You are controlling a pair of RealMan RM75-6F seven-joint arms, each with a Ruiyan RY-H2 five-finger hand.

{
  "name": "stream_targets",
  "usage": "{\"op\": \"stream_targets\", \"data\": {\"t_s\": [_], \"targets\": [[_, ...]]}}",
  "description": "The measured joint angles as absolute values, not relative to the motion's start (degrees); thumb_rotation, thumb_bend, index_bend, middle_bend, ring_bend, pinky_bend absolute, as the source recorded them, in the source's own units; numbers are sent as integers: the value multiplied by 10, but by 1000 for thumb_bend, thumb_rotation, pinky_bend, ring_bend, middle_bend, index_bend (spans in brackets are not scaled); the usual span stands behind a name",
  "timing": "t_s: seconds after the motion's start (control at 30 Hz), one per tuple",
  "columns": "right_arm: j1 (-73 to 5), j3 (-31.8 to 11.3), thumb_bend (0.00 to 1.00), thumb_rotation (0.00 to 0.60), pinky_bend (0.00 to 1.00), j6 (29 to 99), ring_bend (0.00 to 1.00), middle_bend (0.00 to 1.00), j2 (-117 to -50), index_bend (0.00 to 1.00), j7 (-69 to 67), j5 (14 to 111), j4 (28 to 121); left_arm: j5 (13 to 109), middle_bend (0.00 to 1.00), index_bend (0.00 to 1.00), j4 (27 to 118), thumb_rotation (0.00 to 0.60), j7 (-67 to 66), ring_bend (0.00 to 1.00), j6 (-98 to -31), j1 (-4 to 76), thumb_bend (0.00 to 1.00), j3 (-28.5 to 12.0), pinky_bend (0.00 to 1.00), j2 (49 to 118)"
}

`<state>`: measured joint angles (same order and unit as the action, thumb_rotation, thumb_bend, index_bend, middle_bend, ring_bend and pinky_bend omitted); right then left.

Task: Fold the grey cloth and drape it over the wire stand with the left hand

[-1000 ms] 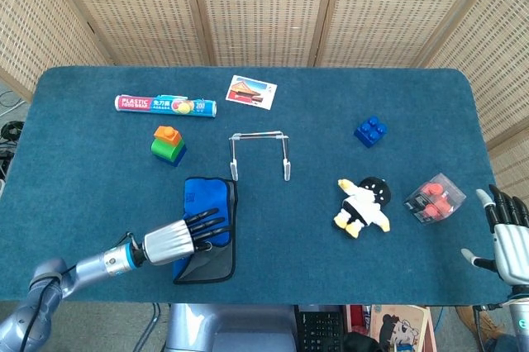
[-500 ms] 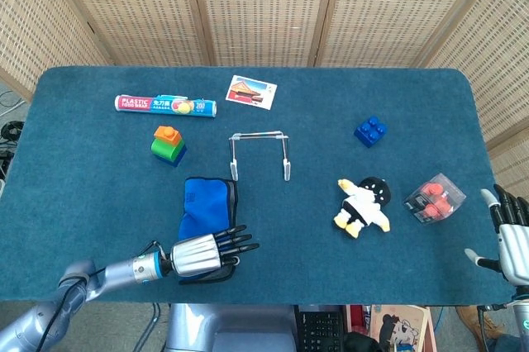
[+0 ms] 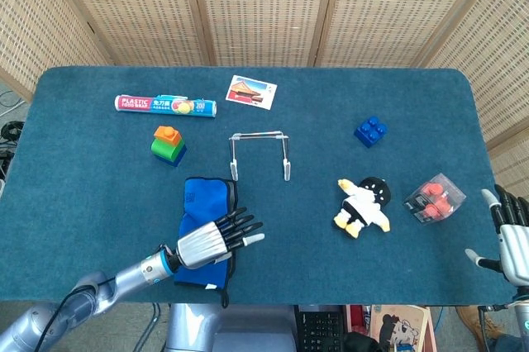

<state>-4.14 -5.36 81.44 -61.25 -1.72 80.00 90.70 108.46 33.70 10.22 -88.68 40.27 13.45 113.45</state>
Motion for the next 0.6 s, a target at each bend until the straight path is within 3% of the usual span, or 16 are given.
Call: {"op": "stream_targets", "data": {"t_s": [0.33, 0.6], "targets": [[-43, -53, 0, 600, 0, 811, 0, 0, -614, 0, -12, 799, 908, 1025, 0, 0, 458, 600, 107, 0, -870, 415, 230, 65, 0, 1059], [-45, -53, 0, 600, 0, 807, 0, 0, -615, 0, -6, 798, 910, 944, 0, 89, 549, 600, 96, 0, -763, 418, 239, 27, 0, 988]]}}
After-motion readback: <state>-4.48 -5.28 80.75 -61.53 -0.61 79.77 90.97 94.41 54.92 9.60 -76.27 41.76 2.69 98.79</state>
